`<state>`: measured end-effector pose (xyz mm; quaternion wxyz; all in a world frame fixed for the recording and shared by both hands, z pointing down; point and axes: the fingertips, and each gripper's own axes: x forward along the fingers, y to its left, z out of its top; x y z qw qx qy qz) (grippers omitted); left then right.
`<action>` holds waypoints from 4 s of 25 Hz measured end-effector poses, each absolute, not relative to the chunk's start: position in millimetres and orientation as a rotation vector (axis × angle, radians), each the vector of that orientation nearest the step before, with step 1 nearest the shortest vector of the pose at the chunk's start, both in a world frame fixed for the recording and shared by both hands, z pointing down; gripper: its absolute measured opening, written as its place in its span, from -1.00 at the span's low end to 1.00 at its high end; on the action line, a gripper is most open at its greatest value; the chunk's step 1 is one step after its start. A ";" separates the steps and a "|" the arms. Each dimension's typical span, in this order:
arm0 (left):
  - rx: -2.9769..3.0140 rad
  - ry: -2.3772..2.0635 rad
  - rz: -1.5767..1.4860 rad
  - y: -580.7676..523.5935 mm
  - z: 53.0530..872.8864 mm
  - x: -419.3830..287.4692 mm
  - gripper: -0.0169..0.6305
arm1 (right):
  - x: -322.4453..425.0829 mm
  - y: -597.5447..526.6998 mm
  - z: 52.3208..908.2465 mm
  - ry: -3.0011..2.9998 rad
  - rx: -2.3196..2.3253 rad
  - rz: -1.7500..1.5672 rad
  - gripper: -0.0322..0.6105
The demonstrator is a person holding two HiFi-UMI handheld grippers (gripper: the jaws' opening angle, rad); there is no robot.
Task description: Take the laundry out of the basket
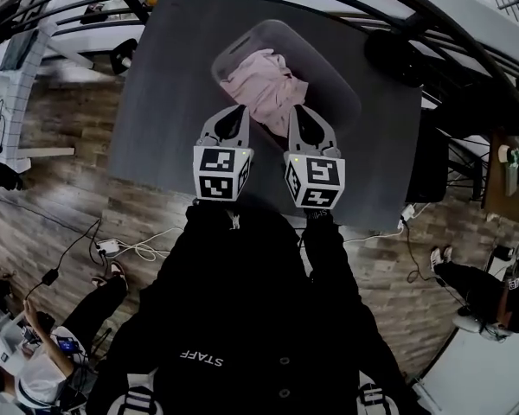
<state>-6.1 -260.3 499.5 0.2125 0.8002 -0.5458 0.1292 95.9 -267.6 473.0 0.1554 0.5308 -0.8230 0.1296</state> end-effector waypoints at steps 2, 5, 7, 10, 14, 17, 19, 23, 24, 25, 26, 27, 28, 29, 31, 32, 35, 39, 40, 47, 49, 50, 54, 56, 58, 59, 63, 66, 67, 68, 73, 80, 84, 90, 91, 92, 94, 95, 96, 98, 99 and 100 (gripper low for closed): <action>2.214 -1.497 0.368 -274.6 501.1 -2.4 -0.94 | 97.3 -285.0 480.4 -2.347 1.496 0.406 -0.85; 2.194 -1.481 0.383 -292.7 505.6 4.5 -0.94 | 102.1 -305.3 496.5 -2.331 1.454 0.460 -0.85; 2.176 -1.481 0.390 -302.6 510.2 3.1 -0.94 | 101.3 -315.5 508.4 -2.317 1.433 0.484 -0.85; 2.165 -1.469 0.389 -317.1 516.7 2.3 -0.94 | 98.6 -330.3 525.9 -2.304 1.400 0.530 -0.85; 2.143 -1.452 0.406 -332.9 527.1 -1.1 -0.94 | 91.8 -349.9 553.1 -2.267 1.326 0.595 -0.78; 2.127 -1.447 0.412 -339.1 532.7 -3.9 -0.94 | 90.9 -360.7 575.5 -2.223 1.271 0.642 -0.51; 2.109 -1.444 0.420 -342.6 537.6 -4.5 -0.94 | 94.3 -366.5 590.0 -2.193 1.257 0.668 -0.47; 2.087 -1.430 0.451 -347.5 546.7 -2.0 -0.94 | 98.3 -369.7 618.4 -2.142 1.227 0.712 -0.38; 2.082 -1.425 0.461 -348.4 548.6 0.0 -0.94 | 99.7 -369.4 626.0 -2.127 1.218 0.723 -0.36; 2.077 -1.420 0.470 -349.5 550.4 2.4 -0.94 | 101.3 -369.4 633.7 -2.111 1.209 0.736 -0.33; 2.072 -1.414 0.479 -350.6 552.2 4.8 -0.94 | 102.9 -369.3 641.5 -2.095 1.201 0.749 -0.31; 2.067 -1.408 0.488 -351.4 553.9 7.0 -0.94 | 104.2 -368.9 649.3 -2.078 1.192 0.762 -0.27; 2.063 -1.402 0.497 -352.0 555.5 8.8 -0.94 | 105.2 -368.4 657.1 -2.060 1.180 0.774 -0.25; 2.060 -1.399 0.506 -352.5 556.8 10.0 -0.94 | 105.7 -368.2 664.7 -2.044 1.168 0.784 -0.19; 2.058 -1.398 0.521 -353.3 557.9 10.8 -0.94 | 106.4 -369.4 678.8 -2.014 1.150 0.800 -0.07; 2.057 -1.397 0.525 -353.5 557.9 10.8 -0.94 | 106.9 -370.3 685.9 -2.000 1.141 0.806 -0.02; 2.048 -1.400 0.522 -354.1 557.5 10.5 -0.94 | 109.2 -372.4 708.2 -1.961 1.099 0.832 0.10; 2.044 -1.407 0.520 -353.2 557.0 8.9 -0.94 | 109.1 -374.6 728.9 -1.930 1.066 0.877 0.17; 2.046 -1.409 0.517 -352.9 556.8 8.4 -0.94 | 108.5 -375.3 733.0 -1.920 1.067 0.885 0.17; 2.048 -1.420 0.497 -350.2 556.0 6.3 -0.94 | 100.4 -375.6 751.4 -1.898 1.056 0.892 0.00; 2.052 -1.416 0.486 -347.9 555.7 6.6 -0.94 | 98.9 -373.7 748.2 -1.906 1.047 0.876 -0.30; 2.054 -1.414 0.483 -346.2 555.5 6.3 -0.94 | 98.0 -372.8 745.1 -1.908 1.047 0.866 -0.41; 2.057 -1.410 0.477 -338.0 549.3 7.1 -0.94 | 96.9 -366.5 722.6 -1.942 1.054 0.858 -0.52; 2.063 -1.412 0.471 -332.9 541.7 7.9 -0.94 | 97.6 -360.3 704.2 -1.975 1.058 0.847 -0.54; 2.073 -1.417 0.461 -328.0 533.0 7.0 -0.94 | 99.2 -354.5 683.9 -2.004 1.075 0.824 -0.54; 2.079 -1.422 0.455 -326.3 529.2 5.9 -0.94 | 100.0 -352.2 674.5 -2.017 1.086 0.808 -0.54; 2.099 -1.441 0.426 -323.9 517.6 -2.8 -0.94 | 102.4 -346.7 640.3 -2.056 1.140 0.735 -0.54; 2.117 -1.448 0.404 -323.9 506.3 -9.5 -0.94 | 103.2 -344.0 610.8 -2.086 1.197 0.700 -0.54; 2.126 -1.449 0.397 -323.1 501.5 -9.9 -0.94 | 104.1 -342.4 599.8 -2.096 1.216 0.689 -0.54; 2.135 -1.451 0.391 -322.1 496.3 -9.4 -0.94 | 105.3 -340.6 588.5 -2.106 1.235 0.674 -0.54; 2.195 -1.468 0.342 -315.2 465.2 -7.1 -0.94 | 111.5 -328.2 529.2 -2.162 1.352 0.592 -0.54; 2.258 -1.491 0.284 -295.2 430.4 -19.2 -0.94 | 112.4 -303.8 452.5 -2.239 1.530 0.463 -0.54; 2.299 -1.509 0.240 -290.6 408.8 -26.0 -0.94 | 113.5 -287.9 412.8 -2.278 1.637 0.400 -0.54; 2.370 -1.542 0.157 -285.1 371.7 -28.8 -0.94 | 117.3 -266.4 357.6 -2.336 1.755 0.263 -0.54; 2.378 -1.543 0.147 -285.9 367.3 -28.8 -0.94 | 117.4 -264.8 349.7 -2.342 1.769 0.242 -0.54; 2.387 -1.542 0.139 -287.0 362.9 -28.5 -0.94 | 117.5 -263.6 342.1 -2.346 1.784 0.221 -0.54; 2.408 -1.542 0.124 -288.2 354.4 -27.4 -0.94 | 117.8 -260.9 328.9 -2.357 1.814 0.185 -0.54; 2.419 -1.545 0.117 -288.1 350.2 -27.0 -0.94 | 117.7 -259.4 323.5 -2.363 1.828 0.171 -0.54; 2.430 -1.550 0.110 -287.6 345.9 -27.0 -0.94 | 117.2 -257.9 318.5 -2.369 1.840 0.158 -0.54; 2.454 -1.562 0.097 -286.4 336.3 -27.9 -0.94 | 115.0 -255.4 307.4 -2.383 1.861 0.129 -0.54; 2.467 -1.568 0.091 -285.9 331.0 -28.3 -0.94 | 113.7 -254.1 301.2 -2.389 1.871 0.112 -0.55; 2.480 -1.574 0.086 -285.4 325.5 -28.2 -0.94 | 112.6 -253.0 295.0 -2.396 1.881 0.095 -0.55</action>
